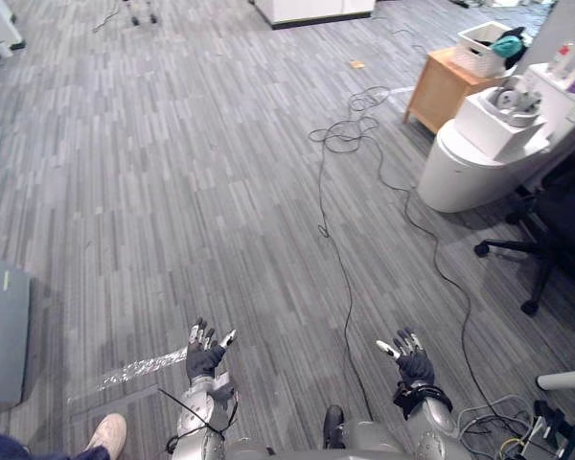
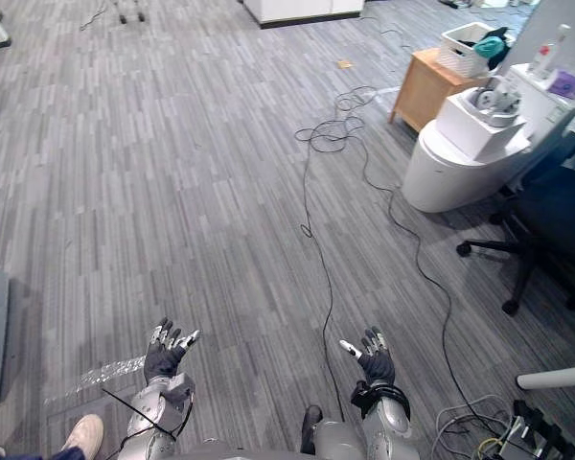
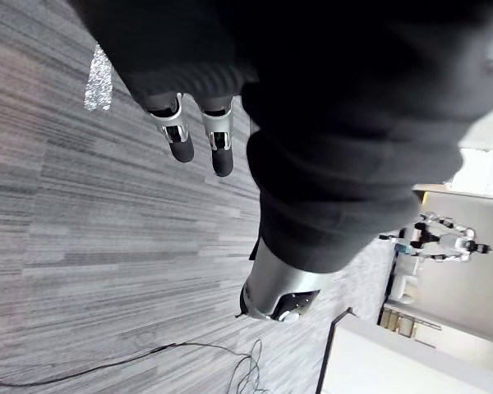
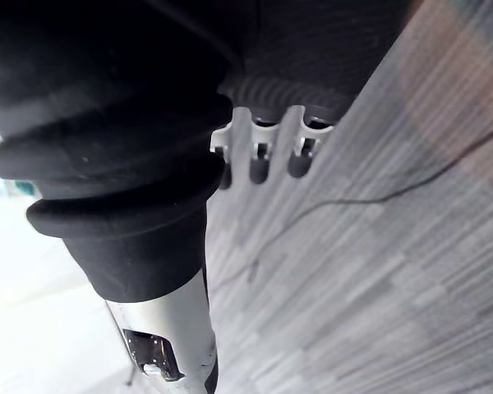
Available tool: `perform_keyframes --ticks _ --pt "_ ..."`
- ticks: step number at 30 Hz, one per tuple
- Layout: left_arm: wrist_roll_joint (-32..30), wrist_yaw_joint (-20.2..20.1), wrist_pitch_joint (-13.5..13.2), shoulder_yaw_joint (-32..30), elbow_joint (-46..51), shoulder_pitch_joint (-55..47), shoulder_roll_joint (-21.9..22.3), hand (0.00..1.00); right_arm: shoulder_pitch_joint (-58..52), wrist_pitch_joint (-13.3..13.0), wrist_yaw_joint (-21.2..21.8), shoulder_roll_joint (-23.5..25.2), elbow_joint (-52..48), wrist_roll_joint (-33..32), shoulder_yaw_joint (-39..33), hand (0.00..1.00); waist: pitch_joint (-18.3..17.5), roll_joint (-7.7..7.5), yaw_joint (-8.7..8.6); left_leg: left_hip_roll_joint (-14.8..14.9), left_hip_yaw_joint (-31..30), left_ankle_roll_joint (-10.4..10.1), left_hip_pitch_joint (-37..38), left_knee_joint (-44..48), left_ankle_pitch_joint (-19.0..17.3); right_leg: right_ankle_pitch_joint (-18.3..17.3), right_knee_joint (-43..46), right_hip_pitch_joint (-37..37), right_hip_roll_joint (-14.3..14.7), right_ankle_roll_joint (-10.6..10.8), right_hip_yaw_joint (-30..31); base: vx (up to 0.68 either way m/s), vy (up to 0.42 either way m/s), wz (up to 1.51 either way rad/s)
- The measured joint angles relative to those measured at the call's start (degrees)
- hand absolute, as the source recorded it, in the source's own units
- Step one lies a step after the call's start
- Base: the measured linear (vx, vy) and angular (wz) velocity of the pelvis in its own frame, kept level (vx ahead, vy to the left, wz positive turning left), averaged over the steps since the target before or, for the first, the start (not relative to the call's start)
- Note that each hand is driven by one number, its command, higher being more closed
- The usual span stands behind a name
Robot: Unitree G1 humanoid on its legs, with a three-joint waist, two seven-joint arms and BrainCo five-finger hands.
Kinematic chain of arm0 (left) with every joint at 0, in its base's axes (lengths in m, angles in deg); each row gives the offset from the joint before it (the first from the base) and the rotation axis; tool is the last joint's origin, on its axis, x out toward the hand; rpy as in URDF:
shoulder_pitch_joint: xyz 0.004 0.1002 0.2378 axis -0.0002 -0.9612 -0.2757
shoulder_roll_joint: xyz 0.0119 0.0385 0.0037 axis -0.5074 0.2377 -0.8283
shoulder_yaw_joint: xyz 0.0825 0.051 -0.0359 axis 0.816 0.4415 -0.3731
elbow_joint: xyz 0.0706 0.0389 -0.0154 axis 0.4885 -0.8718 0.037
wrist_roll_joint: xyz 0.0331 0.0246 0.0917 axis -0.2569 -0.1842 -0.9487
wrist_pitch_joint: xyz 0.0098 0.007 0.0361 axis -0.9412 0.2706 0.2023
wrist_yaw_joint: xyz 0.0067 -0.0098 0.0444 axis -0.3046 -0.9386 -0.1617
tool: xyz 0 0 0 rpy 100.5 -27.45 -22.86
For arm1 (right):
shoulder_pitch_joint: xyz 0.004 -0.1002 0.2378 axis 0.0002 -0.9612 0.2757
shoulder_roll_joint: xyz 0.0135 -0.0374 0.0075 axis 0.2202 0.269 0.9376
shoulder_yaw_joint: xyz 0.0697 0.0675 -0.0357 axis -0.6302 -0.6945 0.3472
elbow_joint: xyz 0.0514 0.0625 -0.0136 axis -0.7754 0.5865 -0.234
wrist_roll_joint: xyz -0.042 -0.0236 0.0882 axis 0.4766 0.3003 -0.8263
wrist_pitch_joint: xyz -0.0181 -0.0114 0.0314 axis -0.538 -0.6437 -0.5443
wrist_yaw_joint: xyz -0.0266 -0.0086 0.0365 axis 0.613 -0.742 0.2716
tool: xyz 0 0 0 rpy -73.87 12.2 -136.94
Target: Organize washtable
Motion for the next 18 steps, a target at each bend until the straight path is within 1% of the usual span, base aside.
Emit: perform_keyframes --ticks 1,2,3,4,5,6,7,8,9,10,12,13,15,16,17,18 --pt "0.0 0.0 0.0 0.1 -0.6 0.1 0.1 0.0 0.1 0.0 0.1 -0.4 0.1 0.0 0.2 0.0 0.0 -0.11 -0.18 0.4 -2.5 0.3 -1.0 2.3 0.4 0.4 -0.6 0.1 0.8 -0.6 1.3 0.05 -0.132 -0.42" --pt "0.2 0.1 0.0 0.1 -1.1 -0.1 0.1 0.0 0.1 0.0 -0.2 -0.4 0.2 0.0 0.2 0.0 0.2 -0.52 -0.13 0.3 -6.9 1.1 -2.5 5.1 0.7 0.7 -0.9 0.5 1.0 -1.1 2.6 0.05 -0.145 -0.61" --pt "0.7 0.1 0.0 0.1 -1.2 -0.5 0.1 0.0 0.2 -0.2 -0.3 -0.2 0.5 0.0 0.3 0.0 0.5 -0.91 0.32 -0.8 -13.0 1.4 -3.8 6.5 0.3 0.7 -1.1 1.0 1.1 -1.2 4.2 0.03 -0.059 -0.81" --pt "1.3 0.1 -0.1 0.2 -1.2 -1.3 0.1 0.0 0.2 -0.3 -0.5 -0.3 1.4 0.0 0.6 0.0 0.6 -1.07 0.59 -3.3 -22.0 1.9 -4.5 6.2 -0.1 0.8 -1.1 1.5 1.4 -1.3 6.1 0.01 -0.019 -0.81" --pt "1.5 0.0 -0.2 0.3 -1.2 -1.8 0.1 0.0 0.0 -0.3 -0.7 -0.4 1.8 0.0 0.6 0.0 0.6 -1.05 0.61 -4.5 -26.2 1.8 -5.0 5.8 -0.1 0.8 -1.1 1.6 1.6 -1.3 7.1 0.0 0.032 -0.93" --pt "2.0 0.0 -0.3 0.2 -1.2 -2.6 0.1 0.0 -0.2 -0.3 -1.1 -0.7 2.5 0.0 0.6 0.0 0.6 -1.12 0.82 -6.1 -31.9 1.7 -5.5 3.7 0.0 0.8 -1.2 1.5 1.8 -1.2 9.0 -0.03 0.084 -0.8" --pt "2.1 -0.1 -0.2 0.4 -1.2 -2.8 0.2 0.0 -0.6 -0.3 -1.2 -1.0 2.6 0.0 0.6 0.0 0.4 -0.8 0.86 -6.6 -35.2 1.2 -6.5 0.3 0.3 1.1 -1.2 1.1 1.8 -0.8 10.5 -0.04 0.109 -0.7" --pt "2.0 -0.1 -0.2 0.5 -1.2 -2.8 0.2 0.0 -1.1 -0.3 -1.2 -1.2 2.6 0.0 0.5 0.0 0.4 -0.71 0.78 -6.7 -35.8 0.6 -7.2 -1.4 0.7 1.3 -1.3 0.8 1.8 -0.4 10.9 -0.05 0.135 -0.49" --pt "2.0 -0.1 -0.3 1.1 -1.3 -2.8 0.2 0.0 -2.1 -0.3 -1.1 -1.6 3.0 0.0 0.6 0.0 0.2 -0.36 0.93 -6.6 -36.1 -1.9 -8.1 -5.0 3.2 1.6 -1.2 -0.1 1.8 0.3 11.9 -0.04 0.122 -0.4" --pt "1.9 -0.1 -0.2 1.3 -1.4 -2.8 0.1 0.0 -2.4 -0.2 -1.1 -1.7 3.6 0.0 0.6 0.0 0.2 -0.39 1.38 -6.8 -35.6 -1.6 -8.0 -5.8 4.4 1.9 -1.2 -0.3 1.7 0.8 13.0 -0.02 0.172 -0.49" --pt "1.5 -0.2 -0.2 1.9 -1.8 -2.7 0.0 0.0 -4.2 -0.1 -1.0 -1.4 3.8 0.0 0.7 0.0 -0.4 -0.43 1.7 -8.0 -33.3 -0.7 -7.4 -8.1 4.9 3.3 -3.4 -0.3 0.8 2.9 15.5 0.0 0.192 -0.41" --pt "1.5 -0.3 -0.1 2.0 -1.8 -2.6 -0.1 0.0 -4.5 -0.1 -1.0 -1.2 3.8 0.0 0.8 0.0 -0.3 -0.39 1.7 -8.4 -33.1 -0.5 -7.3 -8.4 5.1 3.5 -3.7 -0.3 0.5 3.2 15.8 -0.01 0.197 -0.26" --pt "1.1 -1.2 -0.1 2.2 -1.8 -2.3 -0.5 0.0 -5.1 0.0 -1.0 -0.9 3.5 0.0 0.8 0.0 -0.7 0.02 1.66 -9.7 -31.3 0.8 -6.1 -10.4 5.9 4.1 -4.5 -0.3 -0.4 4.1 17.4 0.0 0.179 -0.26" --pt "0.9 -1.4 -0.1 2.3 -1.8 -2.3 -0.6 0.0 -5.2 -0.1 -1.0 -0.9 3.3 0.0 0.7 0.0 -0.8 0.2 1.6 -9.9 -30.8 1.0 -5.6 -11.0 6.1 4.2 -4.6 -0.3 -0.4 4.2 17.8 0.04 0.142 -0.35" --pt "0.4 -1.5 -0.1 2.5 -1.7 -2.2 -0.9 0.0 -5.2 -0.1 -1.0 -0.9 3.2 0.0 0.7 0.0 -0.9 0.41 1.7 -10.5 -30.0 1.8 -4.5 -11.9 6.6 4.4 -5.1 -0.2 -0.6 4.6 18.8 0.07 0.141 -0.34" --pt "-0.1 -1.4 -0.2 2.7 -1.8 -1.8 -1.3 0.0 -4.9 -0.2 -1.0 -0.8 3.1 0.4 0.7 0.0 -1.0 0.5 1.69 -10.8 -29.3 1.9 -4.1 -12.7 6.9 4.6 -5.5 -0.3 -0.7 4.9 19.6 0.06 0.112 -0.34"
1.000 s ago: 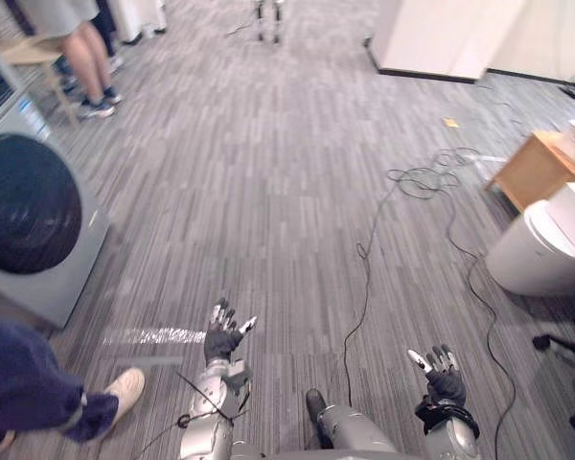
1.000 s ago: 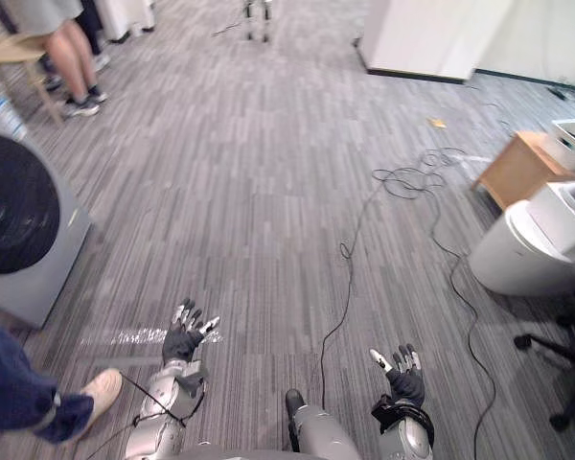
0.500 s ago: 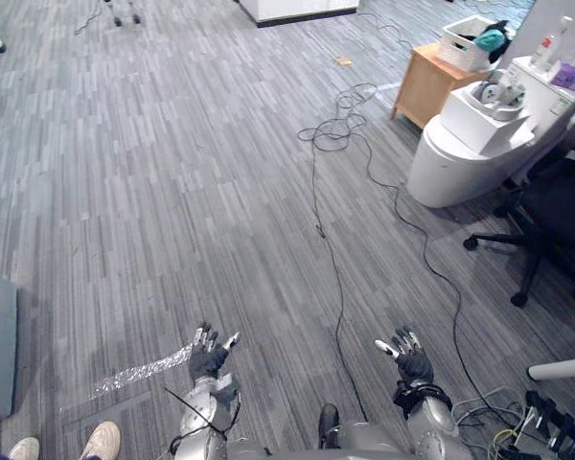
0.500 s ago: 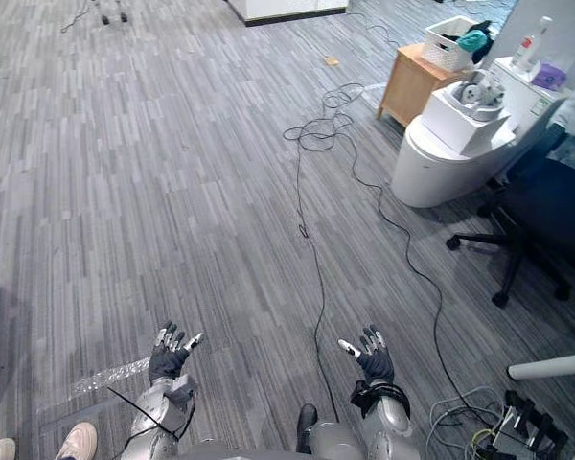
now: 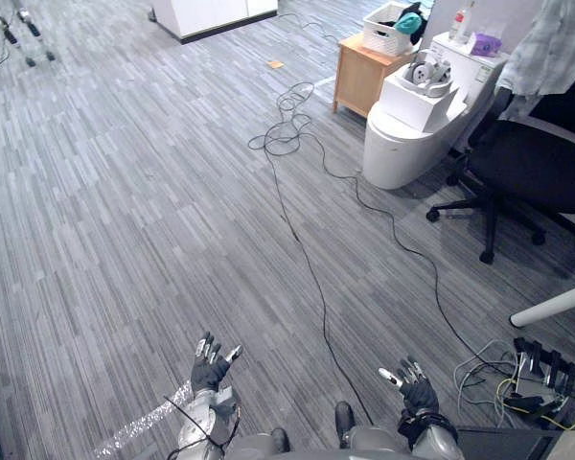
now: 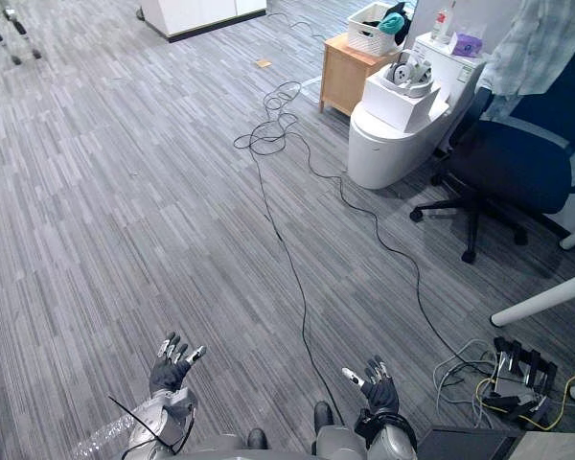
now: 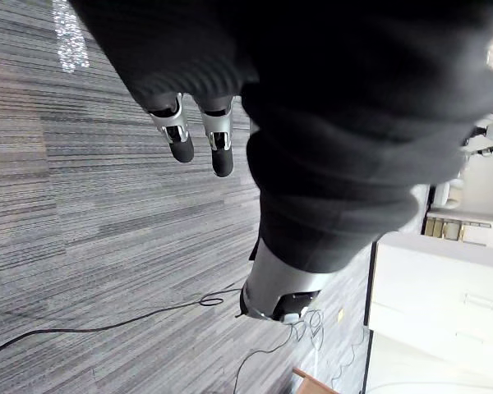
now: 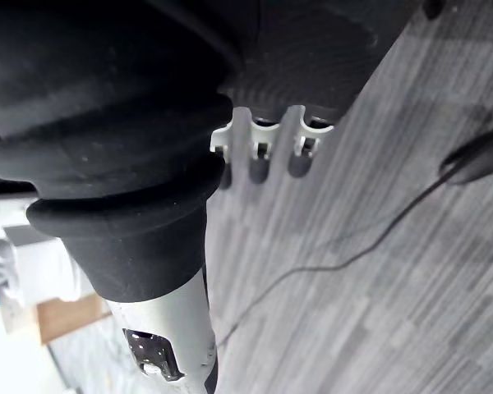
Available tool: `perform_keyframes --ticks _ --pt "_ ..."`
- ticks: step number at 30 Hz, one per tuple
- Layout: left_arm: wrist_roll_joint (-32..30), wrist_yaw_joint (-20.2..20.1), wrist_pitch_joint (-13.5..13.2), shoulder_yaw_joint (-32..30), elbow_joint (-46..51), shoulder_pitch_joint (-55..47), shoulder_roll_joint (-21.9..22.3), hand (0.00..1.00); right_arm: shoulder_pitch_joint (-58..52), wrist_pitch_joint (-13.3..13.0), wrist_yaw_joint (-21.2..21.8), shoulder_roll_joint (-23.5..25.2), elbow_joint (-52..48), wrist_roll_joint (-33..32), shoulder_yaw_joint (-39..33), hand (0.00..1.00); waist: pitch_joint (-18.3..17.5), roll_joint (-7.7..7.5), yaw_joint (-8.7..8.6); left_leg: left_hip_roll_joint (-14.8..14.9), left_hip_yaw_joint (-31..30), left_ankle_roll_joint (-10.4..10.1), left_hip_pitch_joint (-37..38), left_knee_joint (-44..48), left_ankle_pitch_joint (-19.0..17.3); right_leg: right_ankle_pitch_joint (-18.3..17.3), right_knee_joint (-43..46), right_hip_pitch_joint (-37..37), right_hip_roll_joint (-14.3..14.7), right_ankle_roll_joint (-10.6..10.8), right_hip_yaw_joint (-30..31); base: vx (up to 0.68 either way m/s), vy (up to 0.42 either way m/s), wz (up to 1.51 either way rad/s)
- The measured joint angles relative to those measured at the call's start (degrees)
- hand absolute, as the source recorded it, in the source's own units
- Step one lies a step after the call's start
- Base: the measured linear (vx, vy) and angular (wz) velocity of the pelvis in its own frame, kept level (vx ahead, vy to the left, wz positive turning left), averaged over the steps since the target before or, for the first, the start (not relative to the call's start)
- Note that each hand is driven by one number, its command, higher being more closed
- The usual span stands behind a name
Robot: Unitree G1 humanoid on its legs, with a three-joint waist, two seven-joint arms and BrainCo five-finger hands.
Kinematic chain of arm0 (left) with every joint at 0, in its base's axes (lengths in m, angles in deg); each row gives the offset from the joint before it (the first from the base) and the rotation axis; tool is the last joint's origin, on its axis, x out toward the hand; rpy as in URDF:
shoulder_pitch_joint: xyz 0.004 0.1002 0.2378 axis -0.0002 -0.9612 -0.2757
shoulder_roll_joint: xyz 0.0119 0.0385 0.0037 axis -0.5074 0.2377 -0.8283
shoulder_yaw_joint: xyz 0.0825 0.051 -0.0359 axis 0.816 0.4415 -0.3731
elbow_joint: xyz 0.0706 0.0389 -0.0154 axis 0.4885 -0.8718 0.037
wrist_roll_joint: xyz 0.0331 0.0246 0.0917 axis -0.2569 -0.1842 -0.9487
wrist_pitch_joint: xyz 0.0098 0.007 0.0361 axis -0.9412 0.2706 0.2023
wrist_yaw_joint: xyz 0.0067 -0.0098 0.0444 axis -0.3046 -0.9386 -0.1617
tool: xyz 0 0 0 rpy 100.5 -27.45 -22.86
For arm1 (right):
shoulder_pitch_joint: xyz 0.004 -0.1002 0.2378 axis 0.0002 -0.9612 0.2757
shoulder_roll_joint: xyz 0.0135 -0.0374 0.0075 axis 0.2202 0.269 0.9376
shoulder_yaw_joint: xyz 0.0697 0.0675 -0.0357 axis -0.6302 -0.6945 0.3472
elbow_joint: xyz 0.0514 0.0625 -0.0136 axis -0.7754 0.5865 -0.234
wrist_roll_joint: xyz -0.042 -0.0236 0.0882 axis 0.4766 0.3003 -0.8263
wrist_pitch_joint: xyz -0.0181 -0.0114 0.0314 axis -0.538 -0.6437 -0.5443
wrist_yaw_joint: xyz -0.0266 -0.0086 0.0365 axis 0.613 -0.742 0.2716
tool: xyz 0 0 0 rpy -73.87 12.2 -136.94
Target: Organize washtable
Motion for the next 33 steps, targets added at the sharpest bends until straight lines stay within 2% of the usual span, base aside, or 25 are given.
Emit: perform_keyframes --ticks 3,4,8,10,13,19,23,30,32,33 --pt "0.0 0.1 0.0 1.7 0.0 1.3 -1.1 0.0 -0.1 -0.1 -0.1 0.1 -0.1 1.4 -0.1 0.0 -0.3 -0.14 -0.17 -0.6 0.0 0.5 0.1 -0.3 0.5 0.3 -1.0 0.2 -0.5 0.4 0.3 0.03 0.068 -0.15" --pt "0.1 0.1 -1.1 4.9 -2.2 1.9 -1.6 0.0 1.3 -0.1 0.0 0.6 1.6 1.9 2.2 0.0 -4.2 -2.06 -1.24 -0.9 -1.3 -0.4 -0.2 -6.9 4.8 7.6 -10.6 2.1 -1.2 -0.1 -0.7 0.0 0.0 0.0" --pt "0.1 0.1 -1.1 4.8 -2.4 1.9 -1.6 0.0 1.3 -0.1 0.0 0.6 1.6 1.9 2.1 0.0 -4.2 -2.0 -1.08 -0.9 -1.3 -0.4 -0.2 -6.9 4.9 7.6 -10.6 2.1 -1.1 -0.2 -0.9 0.0 0.0 0.02" --pt "0.0 0.0 -1.4 4.1 -5.8 2.4 -1.5 0.0 2.0 -0.3 -0.1 0.5 3.9 2.0 0.9 0.0 -4.4 -1.79 -0.98 -1.0 -1.9 -0.5 -0.2 -7.0 5.0 7.4 -10.5 2.2 -1.3 -0.2 -1.4 0.0 0.0 0.11" --pt "-1.8 0.0 -1.0 1.3 -17.4 3.6 -1.0 0.0 4.4 -0.1 -0.6 0.5 13.7 3.9 -3.8 0.0 -4.7 -1.44 0.24 -1.0 -2.6 -0.6 0.3 -7.1 5.1 7.3 -10.5 2.5 -1.4 -0.2 -2.5 0.02 -0.003 0.13" --pt "-7.8 -0.8 0.5 -7.6 -36.2 5.3 -2.5 0.0 8.0 0.2 -4.0 -0.3 30.5 7.2 -13.1 0.0 -4.7 -1.32 0.51 -1.0 -3.8 -1.1 1.9 -8.1 5.4 6.9 -10.9 4.3 -1.6 -0.2 -4.2 -0.01 -0.013 0.16" --pt "-9.3 -1.1 0.8 -7.6 -37.1 6.0 -2.7 0.0 7.7 0.9 -5.6 -0.6 31.9 9.6 -14.1 0.0 -4.6 -1.5 0.46 -0.8 -2.1 -1.1 2.0 -8.1 5.4 7.4 -11.9 4.4 -1.5 -0.4 -3.0 -0.04 -0.012 -0.19" --pt "-9.5 -1.0 0.4 -5.0 -37.4 7.0 -3.4 0.0 8.7 1.0 -5.7 -0.4 31.8 11.0 -13.5 0.0 -3.8 -2.29 0.58 0.2 -1.1 -1.7 1.4 -7.8 3.7 6.1 -11.9 4.0 -0.7 -0.4 -3.3 -0.02 -0.014 -0.09" --pt "-9.5 -1.0 0.4 -5.0 -37.3 6.9 -3.5 0.0 9.2 1.0 -5.8 -0.5 31.7 11.3 -13.5 0.0 -3.3 -1.98 0.63 0.7 -1.4 -1.5 0.3 -5.3 2.0 3.8 -8.5 2.6 -0.6 -0.3 -4.6 0.06 0.015 0.02" --pt "-9.5 -1.1 0.4 -5.0 -37.2 6.9 -3.9 0.0 9.9 1.0 -5.7 -0.4 31.6 11.4 -13.5 0.0 -2.6 -1.85 0.6 0.8 -1.5 -1.3 -0.6 -2.5 0.1 -0.9 -0.4 -0.8 -0.9 0.8 -6.1 0.07 0.042 0.09"
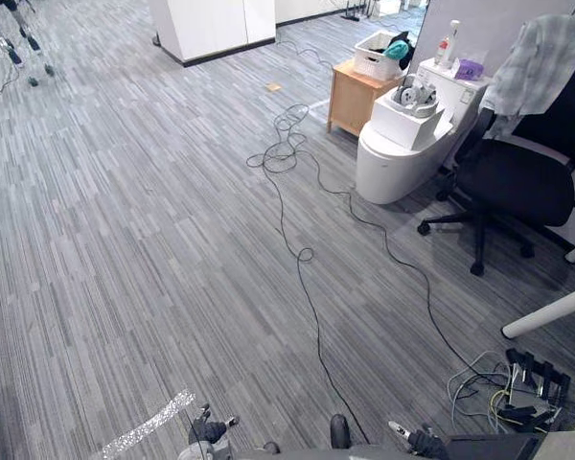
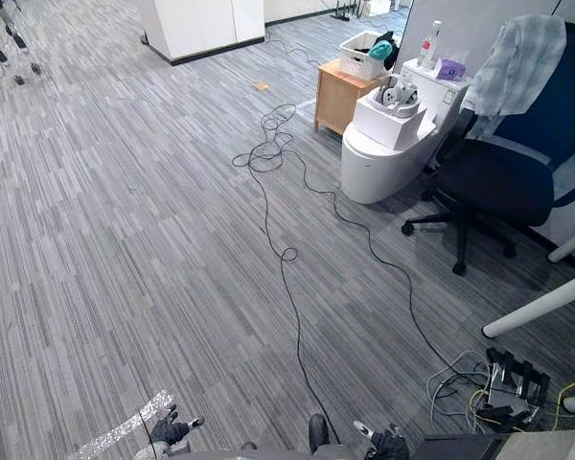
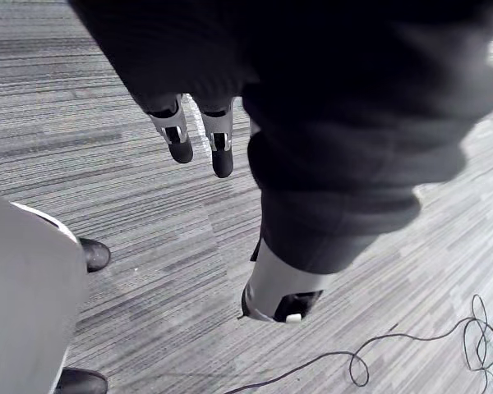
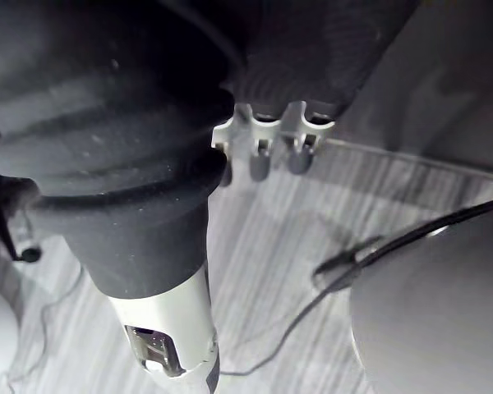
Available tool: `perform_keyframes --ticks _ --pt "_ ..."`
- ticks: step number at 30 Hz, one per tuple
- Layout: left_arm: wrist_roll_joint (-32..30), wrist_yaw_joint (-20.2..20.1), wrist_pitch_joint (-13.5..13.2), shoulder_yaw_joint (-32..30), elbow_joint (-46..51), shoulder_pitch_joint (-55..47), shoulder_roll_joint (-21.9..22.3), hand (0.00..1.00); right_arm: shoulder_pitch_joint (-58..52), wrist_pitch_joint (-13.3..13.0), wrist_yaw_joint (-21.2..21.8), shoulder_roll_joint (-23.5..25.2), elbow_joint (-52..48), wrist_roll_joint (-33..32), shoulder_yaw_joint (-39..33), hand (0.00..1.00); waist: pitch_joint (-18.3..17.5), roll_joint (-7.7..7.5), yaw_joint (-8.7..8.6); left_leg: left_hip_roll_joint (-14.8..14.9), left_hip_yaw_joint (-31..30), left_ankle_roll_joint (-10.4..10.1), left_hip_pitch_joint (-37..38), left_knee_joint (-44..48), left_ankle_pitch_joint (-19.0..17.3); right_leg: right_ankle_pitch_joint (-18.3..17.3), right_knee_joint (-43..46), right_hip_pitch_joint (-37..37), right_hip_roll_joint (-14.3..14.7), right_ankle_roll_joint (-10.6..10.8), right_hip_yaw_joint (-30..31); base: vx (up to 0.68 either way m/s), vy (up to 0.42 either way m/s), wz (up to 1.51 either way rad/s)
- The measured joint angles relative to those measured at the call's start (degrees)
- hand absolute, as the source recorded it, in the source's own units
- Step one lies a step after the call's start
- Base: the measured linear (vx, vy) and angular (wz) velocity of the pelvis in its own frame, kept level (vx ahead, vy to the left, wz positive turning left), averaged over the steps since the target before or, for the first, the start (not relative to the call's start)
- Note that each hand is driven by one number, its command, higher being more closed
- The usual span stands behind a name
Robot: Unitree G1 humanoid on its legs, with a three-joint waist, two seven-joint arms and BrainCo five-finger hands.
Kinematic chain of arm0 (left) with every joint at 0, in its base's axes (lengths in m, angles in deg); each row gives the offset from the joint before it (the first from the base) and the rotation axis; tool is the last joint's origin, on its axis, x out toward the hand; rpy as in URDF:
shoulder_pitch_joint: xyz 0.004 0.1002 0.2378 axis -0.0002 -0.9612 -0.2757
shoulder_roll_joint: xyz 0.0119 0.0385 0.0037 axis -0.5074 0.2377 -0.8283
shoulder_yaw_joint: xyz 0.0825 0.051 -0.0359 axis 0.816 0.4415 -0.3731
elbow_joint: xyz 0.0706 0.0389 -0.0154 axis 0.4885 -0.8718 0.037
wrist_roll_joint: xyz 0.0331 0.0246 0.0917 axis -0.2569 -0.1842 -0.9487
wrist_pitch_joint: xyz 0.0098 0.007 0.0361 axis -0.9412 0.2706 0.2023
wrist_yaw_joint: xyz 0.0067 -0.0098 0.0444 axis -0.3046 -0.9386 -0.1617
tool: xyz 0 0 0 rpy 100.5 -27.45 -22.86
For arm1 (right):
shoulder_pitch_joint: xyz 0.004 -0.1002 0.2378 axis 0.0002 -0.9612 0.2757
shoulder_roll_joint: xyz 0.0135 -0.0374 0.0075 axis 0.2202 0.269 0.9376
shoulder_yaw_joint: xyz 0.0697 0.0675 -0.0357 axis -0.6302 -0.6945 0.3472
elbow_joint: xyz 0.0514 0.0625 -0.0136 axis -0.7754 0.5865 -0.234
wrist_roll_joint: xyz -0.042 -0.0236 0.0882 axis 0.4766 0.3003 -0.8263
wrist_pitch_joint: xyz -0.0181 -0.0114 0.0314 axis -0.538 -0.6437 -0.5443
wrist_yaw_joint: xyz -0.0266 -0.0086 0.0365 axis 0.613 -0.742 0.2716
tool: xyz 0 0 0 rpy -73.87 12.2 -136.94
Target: Organize washtable
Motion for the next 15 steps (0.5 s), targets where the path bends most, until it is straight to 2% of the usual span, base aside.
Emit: perform_keyframes --ticks 1,2,3,4,5,6,8,10,11,12,13,14,15 --pt "0.1 -0.1 0.0 -0.1 0.1 0.0 -0.1 0.0 0.2 0.0 0.0 0.1 -0.2 0.0 0.0 0.0 0.5 -0.31 -0.04 -0.1 -0.2 0.2 0.0 1.1 -0.8 -2.3 4.3 -1.4 -0.5 1.2 -0.5 0.11 0.037 0.24" --pt "0.1 -0.1 0.0 -0.4 0.0 0.5 -0.6 0.0 -0.1 0.0 0.1 0.2 -0.6 0.0 0.0 0.0 1.1 -0.57 -0.28 -0.6 -1.2 0.3 0.7 2.2 -2.3 -5.8 13.4 -4.2 -1.9 2.9 -1.6 0.14 0.018 0.29" --pt "0.0 -0.1 0.4 -0.4 -0.3 1.6 -0.7 0.0 0.0 -0.1 0.3 0.5 -2.3 -0.1 0.0 0.0 2.9 -1.06 -0.17 -0.6 -2.0 0.9 2.5 3.0 -3.4 -7.0 24.6 -8.1 -2.8 3.4 -2.0 0.16 0.0 0.32" --pt "0.0 -0.1 0.5 -0.5 -0.3 1.6 -1.1 0.0 0.0 -0.2 0.4 0.7 -3.1 -0.1 0.0 0.0 3.7 -0.78 -0.25 -0.4 -2.4 1.0 3.4 3.4 -4.0 -7.4 29.7 -10.2 -2.9 3.4 -2.0 0.24 0.006 0.26" --pt "0.0 -0.1 0.8 -0.8 -0.3 2.1 -1.4 0.0 -0.1 -0.2 0.4 0.9 -3.4 -0.1 0.0 0.0 4.0 -1.32 -0.34 -0.1 -2.6 1.2 4.9 3.4 -4.4 -9.7 34.5 -12.1 -3.1 2.7 -1.7 0.3 0.001 0.25" --pt "0.0 -0.1 1.0 -0.9 -0.5 2.3 -1.6 0.0 -0.2 -0.3 0.4 0.9 -3.4 -0.1 -0.1 0.0 4.1 -1.81 -0.17 0.2 -3.1 0.8 6.1 3.4 -5.3 -11.6 36.3 -13.8 -3.7 2.8 -1.7 0.4 -0.011 0.25" --pt "-0.1 -0.4 1.3 -0.9 -1.2 2.8 -1.3 0.0 -0.2 -0.6 0.5 0.8 -3.4 -0.6 -0.5 0.0 4.2 -1.68 -0.47 1.2 -3.7 -0.6 7.2 3.7 -7.2 -12.2 33.6 -17.3 -4.9 2.8 -1.5 0.38 -0.037 0.12" --pt "-0.1 -1.3 2.2 -0.7 -2.8 4.0 -0.9 0.0 0.9 -0.8 0.5 -0.3 -3.8 -0.9 -1.5 0.0 5.3 0.12 -1.01 3.9 -4.0 -2.3 9.4 2.6 -9.4 -9.8 22.0 -21.1 -4.9 2.8 -1.7 0.51 -0.097 0.01" --pt "-0.2 -1.5 2.4 -0.7 -3.2 4.3 -0.7 0.0 1.2 -0.8 0.5 -0.7 -3.8 -1.2 -1.9 0.0 5.8 0.71 -1.42 4.8 -4.3 -2.5 10.8 1.5 -9.5 -8.4 18.7 -21.4 -5.0 2.7 -2.0 0.63 -0.163 0.22" --pt "-0.7 -1.6 2.5 -0.4 -3.3 4.3 0.2 0.0 1.5 -0.6 0.4 -1.2 -3.8 -1.5 -2.8 0.0 6.6 2.25 -2.71 7.0 -4.7 -3.0 14.1 -1.4 -9.7 -5.3 13.1 -21.5 -4.6 2.8 -3.6 0.73 -0.214 0.38" --pt "-1.5 -2.2 2.3 0.0 -3.3 4.3 0.1 0.0 0.8 -0.4 0.2 -1.2 -3.7 -1.6 -2.7 0.0 6.9 1.92 -3.41 7.6 -5.0 -3.8 16.1 -1.6 -9.4 -2.5 9.9 -21.3 -4.9 1.9 -3.7 0.81 -0.268 0.37" --pt "-1.9 -2.6 2.4 0.1 -3.5 4.0 -0.1 0.0 0.4 0.0 0.2 -1.2 -3.6 -1.6 -2.7 0.0 6.6 1.57 -3.52 8.1 -5.2 -4.8 16.9 -0.9 -9.4 2.2 10.1 -21.5 -4.7 1.1 -3.5 0.88 -0.325 0.25" --pt "-2.7 -2.8 2.4 0.1 -4.0 4.8 0.4 0.0 0.8 0.3 0.3 -1.7 -3.6 -1.4 -3.1 0.0 6.4 3.2 -3.7 10.4 -6.0 -6.5 16.4 2.6 -8.5 4.8 15.7 -22.9 -3.7 -0.8 -4.8 0.73 -0.275 0.08"
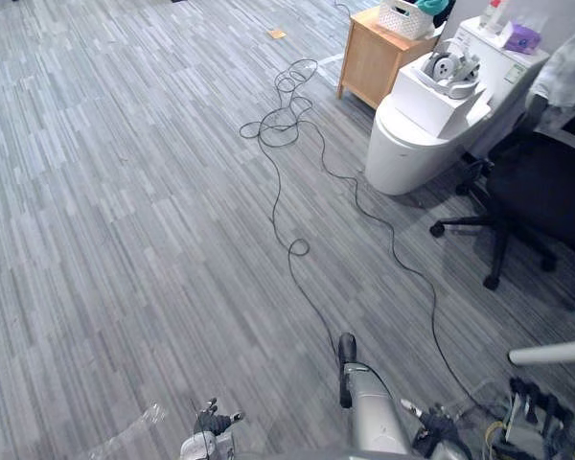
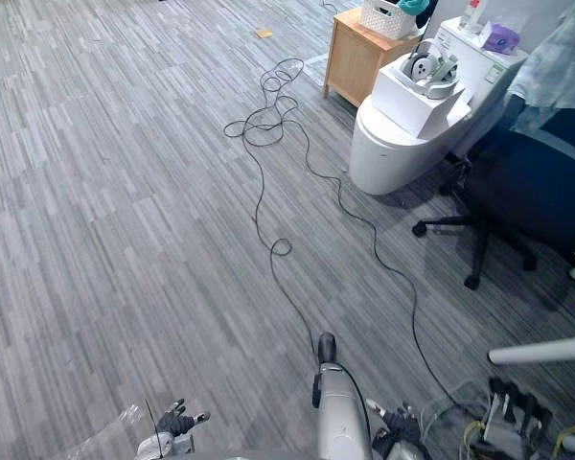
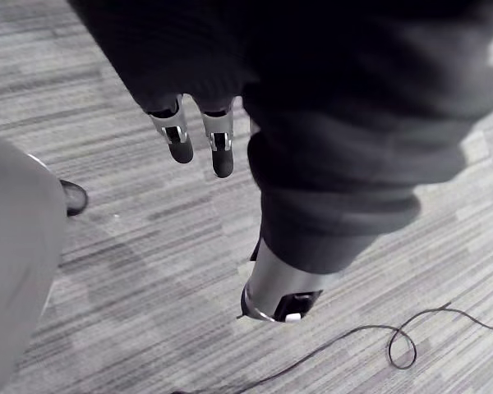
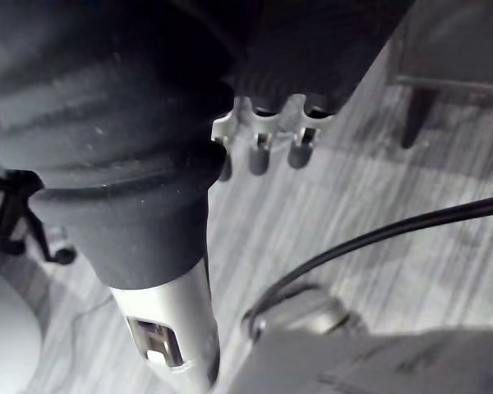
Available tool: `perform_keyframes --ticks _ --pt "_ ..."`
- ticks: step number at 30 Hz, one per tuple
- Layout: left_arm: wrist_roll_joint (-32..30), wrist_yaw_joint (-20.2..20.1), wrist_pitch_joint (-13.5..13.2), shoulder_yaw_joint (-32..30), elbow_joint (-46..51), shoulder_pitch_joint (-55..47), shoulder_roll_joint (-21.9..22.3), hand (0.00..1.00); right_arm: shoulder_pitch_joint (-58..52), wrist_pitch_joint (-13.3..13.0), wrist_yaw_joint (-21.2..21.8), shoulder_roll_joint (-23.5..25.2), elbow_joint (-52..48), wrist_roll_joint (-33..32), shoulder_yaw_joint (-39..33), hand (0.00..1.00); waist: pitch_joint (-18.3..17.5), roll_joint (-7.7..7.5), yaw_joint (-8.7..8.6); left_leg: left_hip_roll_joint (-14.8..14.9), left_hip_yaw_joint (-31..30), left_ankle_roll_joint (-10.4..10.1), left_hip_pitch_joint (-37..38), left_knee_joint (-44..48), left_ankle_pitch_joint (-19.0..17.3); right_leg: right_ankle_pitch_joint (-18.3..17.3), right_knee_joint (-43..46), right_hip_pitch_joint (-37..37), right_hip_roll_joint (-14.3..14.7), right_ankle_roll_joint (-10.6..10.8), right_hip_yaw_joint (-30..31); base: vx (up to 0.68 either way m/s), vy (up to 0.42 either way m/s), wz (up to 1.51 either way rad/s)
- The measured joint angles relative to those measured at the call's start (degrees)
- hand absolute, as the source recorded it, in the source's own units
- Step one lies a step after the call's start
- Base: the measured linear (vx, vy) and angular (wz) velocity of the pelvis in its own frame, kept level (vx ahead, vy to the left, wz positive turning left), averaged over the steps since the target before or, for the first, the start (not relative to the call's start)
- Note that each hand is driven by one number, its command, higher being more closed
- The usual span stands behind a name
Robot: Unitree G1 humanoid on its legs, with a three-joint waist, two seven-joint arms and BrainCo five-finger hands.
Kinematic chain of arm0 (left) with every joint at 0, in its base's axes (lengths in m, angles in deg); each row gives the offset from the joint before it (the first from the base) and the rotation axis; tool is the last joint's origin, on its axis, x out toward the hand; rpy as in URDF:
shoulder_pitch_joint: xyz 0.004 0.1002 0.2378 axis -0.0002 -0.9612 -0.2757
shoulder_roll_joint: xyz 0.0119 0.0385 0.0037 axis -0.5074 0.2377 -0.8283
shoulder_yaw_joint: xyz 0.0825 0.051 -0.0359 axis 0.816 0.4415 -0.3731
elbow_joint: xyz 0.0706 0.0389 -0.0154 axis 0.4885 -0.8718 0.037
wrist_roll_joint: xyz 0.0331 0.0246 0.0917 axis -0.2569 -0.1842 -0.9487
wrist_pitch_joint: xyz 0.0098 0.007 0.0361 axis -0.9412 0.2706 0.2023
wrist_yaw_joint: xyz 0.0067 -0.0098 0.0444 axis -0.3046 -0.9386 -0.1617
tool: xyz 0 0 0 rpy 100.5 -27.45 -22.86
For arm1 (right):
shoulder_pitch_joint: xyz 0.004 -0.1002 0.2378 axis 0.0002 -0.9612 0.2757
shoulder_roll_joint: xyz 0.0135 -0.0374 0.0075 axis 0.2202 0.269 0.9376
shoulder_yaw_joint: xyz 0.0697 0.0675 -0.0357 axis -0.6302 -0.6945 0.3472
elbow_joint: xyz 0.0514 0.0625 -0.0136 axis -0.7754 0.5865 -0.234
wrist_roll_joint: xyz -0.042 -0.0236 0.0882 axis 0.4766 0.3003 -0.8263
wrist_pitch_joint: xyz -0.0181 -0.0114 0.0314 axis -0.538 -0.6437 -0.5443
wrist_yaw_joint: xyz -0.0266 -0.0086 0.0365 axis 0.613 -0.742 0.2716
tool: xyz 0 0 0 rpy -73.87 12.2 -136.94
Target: Organize washtable
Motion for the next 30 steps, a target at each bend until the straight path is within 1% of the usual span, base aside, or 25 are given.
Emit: perform_keyframes --ticks 1,2,3,4,5,6,8,9,12,13,14,15,16,17,18,19,20,22,23,25,26,27,28,29,30 --pt "-1.0 -0.3 0.0 0.1 -0.4 0.9 0.4 0.0 0.3 0.1 0.0 -0.5 -0.1 0.5 0.1 0.0 -0.1 0.93 0.01 1.1 -0.1 -2.0 -1.6 2.7 2.1 -2.1 2.3 -0.7 0.8 -0.9 -0.5 0.86 -0.342 -0.08" --pt "-2.9 -1.1 0.1 0.9 -0.4 1.9 1.1 0.0 1.1 0.6 0.3 -1.1 -0.1 0.9 0.3 0.0 -0.1 0.99 0.28 1.6 0.2 -0.3 -4.4 8.8 8.2 -4.9 5.0 -1.0 1.7 -2.2 -1.1 0.83 -0.346 -0.38" --pt "-3.8 -1.2 0.2 2.3 0.0 2.7 1.4 0.0 1.6 0.6 0.5 -1.4 -0.8 0.9 1.5 0.0 -0.2 0.96 0.16 2.1 1.7 2.1 -6.9 15.4 18.3 -6.9 5.0 1.1 3.4 -3.7 -1.1 0.83 -0.354 -0.56" --pt "-4.4 -1.1 0.5 3.1 0.6 2.8 1.4 0.0 1.7 0.6 0.5 -1.3 -1.0 0.9 2.8 0.0 -0.1 0.92 0.11 2.4 2.2 2.8 -8.1 18.8 24.8 -7.7 4.0 3.0 4.3 -4.8 -0.8 1.0 -0.356 -0.8" --pt "-7.9 -0.9 0.4 6.4 2.6 2.8 0.9 0.0 2.0 0.1 0.5 -1.0 -1.3 0.9 5.0 0.0 -0.1 0.89 0.35 4.5 2.9 3.2 -11.2 28.6 24.2 -8.2 1.1 7.1 6.4 -5.7 0.6 0.97 -0.299 -0.89" --pt "-10.6 -0.9 0.4 11.2 5.5 3.3 0.7 0.0 2.5 0.0 0.9 -1.0 -1.3 0.9 6.3 0.0 -0.1 0.63 0.33 5.6 3.7 3.2 -14.5 37.7 19.5 -8.4 -2.0 11.8 8.3 -6.0 2.6 0.93 -0.273 -0.87" --pt "-13.0 -1.0 0.0 16.9 8.4 4.4 0.2 0.0 2.5 -0.6 1.0 -1.0 -0.6 1.0 7.7 0.0 0.0 0.26 0.23 5.6 4.0 3.5 -18.0 44.1 14.1 -8.8 -5.5 18.3 9.1 -6.7 4.3 0.58 -0.116 -0.55" --pt "-14.9 -1.3 -0.7 21.8 11.5 5.9 0.4 0.0 2.5 -0.8 1.0 -1.0 -0.1 1.5 7.9 0.0 0.1 -0.28 0.35 3.9 4.5 3.8 -21.7 46.3 10.1 -8.9 -8.2 23.6 8.9 -6.9 6.3 0.57 -0.052 -0.46" --pt "-15.9 -3.4 -2.6 24.9 14.7 7.8 0.5 0.0 3.5 -0.9 1.4 -1.8 2.0 4.6 9.5 0.0 0.4 -0.58 1.14 -0.1 4.9 4.0 -30.4 43.1 4.8 -9.9 -11.3 30.1 8.0 -8.2 10.5 0.57 0.101 -0.73" --pt "-15.8 -3.8 -2.7 24.8 14.7 8.3 0.3 0.0 3.4 -0.6 1.5 -1.7 2.4 6.7 9.4 0.0 0.7 -1.25 2.1 -1.9 6.1 3.9 -33.5 37.5 4.0 -10.5 -11.8 32.3 6.8 -7.4 12.0 0.44 0.201 -0.95" --pt "-15.8 -3.9 -2.6 24.6 14.4 8.4 0.1 0.0 3.4 -0.5 1.5 -1.7 2.5 7.8 9.3 0.0 1.0 -1.64 2.4 -3.0 6.3 3.9 -34.7 33.8 4.0 -11.4 -11.9 33.6 5.9 -6.6 12.4 0.42 0.227 -0.96" --pt "-15.1 -4.0 -2.5 23.7 13.3 8.2 0.2 0.0 2.4 -0.2 1.6 -1.7 2.6 9.8 9.3 0.0 1.2 -2.0 3.05 -5.5 5.9 2.7 -36.9 22.3 5.3 -14.8 -12.9 37.3 4.1 -5.6 12.9 0.34 0.193 -0.66" --pt "-14.4 -4.0 -2.4 23.7 12.7 7.9 0.4 0.0 1.7 -0.2 1.6 -2.0 2.6 10.4 9.3 0.0 0.9 -1.49 3.34 -5.9 5.2 1.3 -37.0 16.0 7.4 -16.2 -14.0 38.9 4.0 -5.3 12.8 0.43 0.28 -0.65" --pt "-13.1 -4.0 -2.4 23.4 12.0 7.1 0.6 0.0 0.8 0.0 1.6 -2.7 2.5 11.0 8.8 0.0 0.0 0.33 3.68 -5.9 4.0 1.1 -37.9 7.9 14.1 -19.0 -15.9 41.3 4.5 -4.7 12.7 0.45 0.304 -0.45" --pt "-11.7 -3.9 -2.1 21.7 10.2 6.6 0.2 0.0 1.3 0.4 1.4 -2.4 3.6 11.9 9.2 0.0 -0.5 -1.06 3.53 -7.3 4.5 0.8 -37.6 9.6 16.0 -20.8 -17.4 43.5 2.2 -4.1 12.9 0.55 0.345 -0.17" --pt "-10.3 -3.6 -1.4 19.8 9.2 7.5 0.1 0.0 1.5 0.2 1.6 -2.2 3.7 12.3 9.3 0.0 -0.8 -0.41 3.26 -7.0 4.5 0.9 -39.3 11.7 14.1 -17.6 -17.6 42.9 2.5 -4.2 12.9 0.46 0.279 0.05" --pt "-10.1 -3.5 -1.3 19.4 9.2 7.8 -0.2 0.0 1.7 0.2 1.6 -1.8 3.9 12.5 9.2 0.0 -0.8 -0.28 3.36 -6.7 4.6 1.5 -39.7 12.6 14.6 -16.3 -17.4 42.9 2.7 -3.9 13.4 0.47 0.281 0.29" --pt "-9.7 -3.6 -1.1 19.3 7.8 7.0 -2.1 0.0 2.5 1.0 1.7 -0.2 4.8 14.1 9.3 0.0 -1.2 -1.36 4.02 -6.4 7.0 6.7 -36.7 13.8 14.6 -13.1 -11.8 43.2 2.8 -1.4 16.9 0.47 0.314 0.1" --pt "-9.7 -3.7 -1.1 19.3 7.4 6.4 -2.4 0.0 2.5 1.0 1.9 0.3 4.8 14.4 9.3 0.0 -1.6 -1.97 4.11 -6.5 8.1 6.9 -35.0 12.8 14.4 -12.2 -9.9 43.1 2.7 -0.2 18.0 0.52 0.337 -0.15" --pt "-9.7 -3.8 -0.4 19.4 7.4 3.7 -3.2 0.0 2.2 0.8 2.7 1.7 5.0 14.6 9.2 0.0 -3.4 -3.99 4.02 -7.6 12.0 8.5 -30.0 9.1 13.7 -9.8 -0.9 40.4 2.5 3.7 19.4 0.39 0.237 -0.12" --pt "-9.2 -4.1 -0.1 19.8 7.4 2.9 -3.2 0.0 2.0 0.9 2.8 2.0 5.2 14.6 9.2 0.0 -4.2 -4.92 3.53 -8.7 12.3 9.4 -27.1 6.6 13.0 -7.1 8.4 36.9 3.2 10.0 18.9 0.33 0.169 0.32" --pt "-9.0 -4.9 0.1 20.4 7.4 2.8 -3.3 0.0 2.1 1.0 2.9 2.6 4.9 14.5 9.1 0.0 -4.5 -5.77 3.15 -10.5 10.3 10.5 -24.4 4.7 12.3 -0.8 17.6 33.2 4.1 12.8 18.5 0.33 0.154 0.5" --pt "-8.6 -5.1 0.1 20.8 7.5 3.0 -3.3 0.0 1.9 1.0 2.8 2.8 4.5 14.1 8.5 0.0 -4.5 -6.02 3.12 -11.4 8.6 11.3 -23.0 3.9 11.8 4.1 21.3 31.7 4.4 12.8 17.5 0.4 0.132 0.75" --pt "-7.5 -5.1 0.0 22.2 7.6 3.3 -2.6 0.0 1.4 0.9 2.9 2.6 4.4 14.3 8.1 0.0 -4.2 -5.69 2.67 -12.4 6.2 12.6 -20.6 2.7 10.8 6.1 29.7 28.2 4.5 13.4 15.2 0.34 0.056 0.85" --pt "-6.2 -5.2 0.1 22.3 7.6 3.6 -2.2 0.0 1.7 1.0 3.0 2.6 4.3 14.3 8.1 0.0 -4.2 -6.08 2.57 -13.4 4.2 13.9 -18.4 2.2 9.9 -0.9 37.9 23.8 3.7 13.1 12.2 0.44 0.031 1.0"
